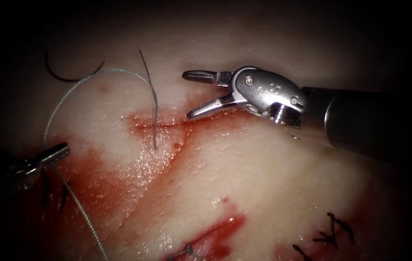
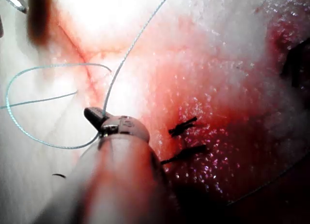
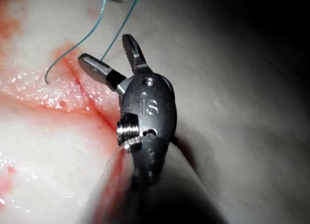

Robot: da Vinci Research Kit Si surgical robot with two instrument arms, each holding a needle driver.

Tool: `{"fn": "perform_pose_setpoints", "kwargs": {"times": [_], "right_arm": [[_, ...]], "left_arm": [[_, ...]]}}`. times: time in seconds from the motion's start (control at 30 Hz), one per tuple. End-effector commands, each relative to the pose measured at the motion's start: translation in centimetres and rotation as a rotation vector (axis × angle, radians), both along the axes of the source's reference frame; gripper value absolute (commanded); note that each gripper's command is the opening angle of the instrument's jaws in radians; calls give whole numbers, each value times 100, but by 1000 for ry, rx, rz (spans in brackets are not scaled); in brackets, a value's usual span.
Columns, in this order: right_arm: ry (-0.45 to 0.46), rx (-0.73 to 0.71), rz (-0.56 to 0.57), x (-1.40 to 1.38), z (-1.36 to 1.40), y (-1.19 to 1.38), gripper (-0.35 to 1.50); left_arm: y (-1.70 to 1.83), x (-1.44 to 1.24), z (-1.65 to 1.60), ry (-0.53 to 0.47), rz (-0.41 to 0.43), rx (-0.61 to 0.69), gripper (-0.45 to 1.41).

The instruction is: Wound Closure

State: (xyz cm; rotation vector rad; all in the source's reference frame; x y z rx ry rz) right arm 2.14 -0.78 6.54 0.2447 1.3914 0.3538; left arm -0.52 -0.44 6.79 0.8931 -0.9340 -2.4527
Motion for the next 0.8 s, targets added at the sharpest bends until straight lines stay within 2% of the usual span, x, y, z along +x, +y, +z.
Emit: {"fn": "perform_pose_setpoints", "kwargs": {"times": [0.03, 0.17, 0.27, 0.33, 0.4, 0.67, 0.8], "right_arm": [[-12, -22, 11, 6, 23, 7, -35], [-40, -59, 48, 20, 64, -3, -35], [-12, -30, 51, 34, 94, -12, -35], [10, -13, 46, 41, 104, -16, -35], [39, -7, 51, 49, 107, -18, -35], [64, -13, 39, 92, 107, -28, -35], [72, -17, 30, 103, 110, -31, -35]], "left_arm": [[7, -6, 6, -1, 0, -2, -45], [8, -10, 7, -7, 10, 1, -45], [9, -14, 7, -27, 43, 22, -45], [9, -18, 8, -55, 46, 59, -45], [10, -22, 9, -69, 44, 87, -45], [12, -37, 20, -105, 20, 153, -45], [14, -38, 27, -116, 6, 178, -45]]}}
